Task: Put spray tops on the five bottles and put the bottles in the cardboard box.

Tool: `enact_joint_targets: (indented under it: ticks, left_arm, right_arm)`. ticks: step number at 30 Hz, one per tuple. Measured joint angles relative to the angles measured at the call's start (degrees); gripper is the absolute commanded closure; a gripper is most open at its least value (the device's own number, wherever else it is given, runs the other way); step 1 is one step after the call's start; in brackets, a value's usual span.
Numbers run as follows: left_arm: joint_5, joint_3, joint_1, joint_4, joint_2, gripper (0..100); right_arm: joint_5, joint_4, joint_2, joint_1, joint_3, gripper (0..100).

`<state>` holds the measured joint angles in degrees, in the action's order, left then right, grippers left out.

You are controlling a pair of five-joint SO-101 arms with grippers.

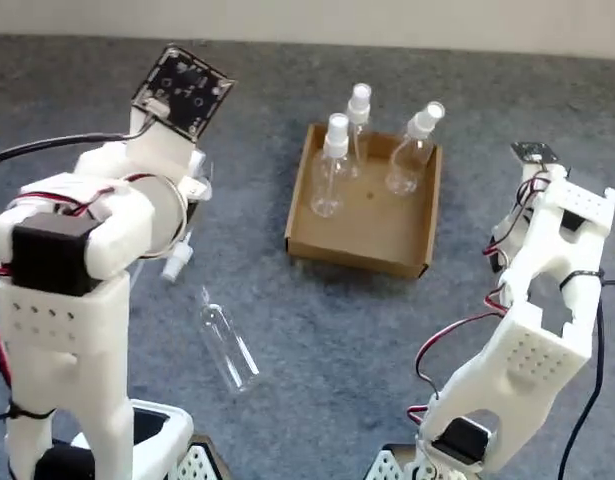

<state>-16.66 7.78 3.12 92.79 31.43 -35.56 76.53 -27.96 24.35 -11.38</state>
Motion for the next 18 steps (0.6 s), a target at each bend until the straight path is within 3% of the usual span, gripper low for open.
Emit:
enact_joint_targets:
  ticks: [11,18]
  left_arm:
    - [0.00,-1.58,-0.09,-0.35,0.00,95]
    - [0.00,-1.58,0.00,-0.35,0.00,95]
  right_arm:
    - [-5.36,4.31,0.00,0.00,-0.62,79.2]
    - [-5.71,5.19,0.00,0.00,-0.62,70.4]
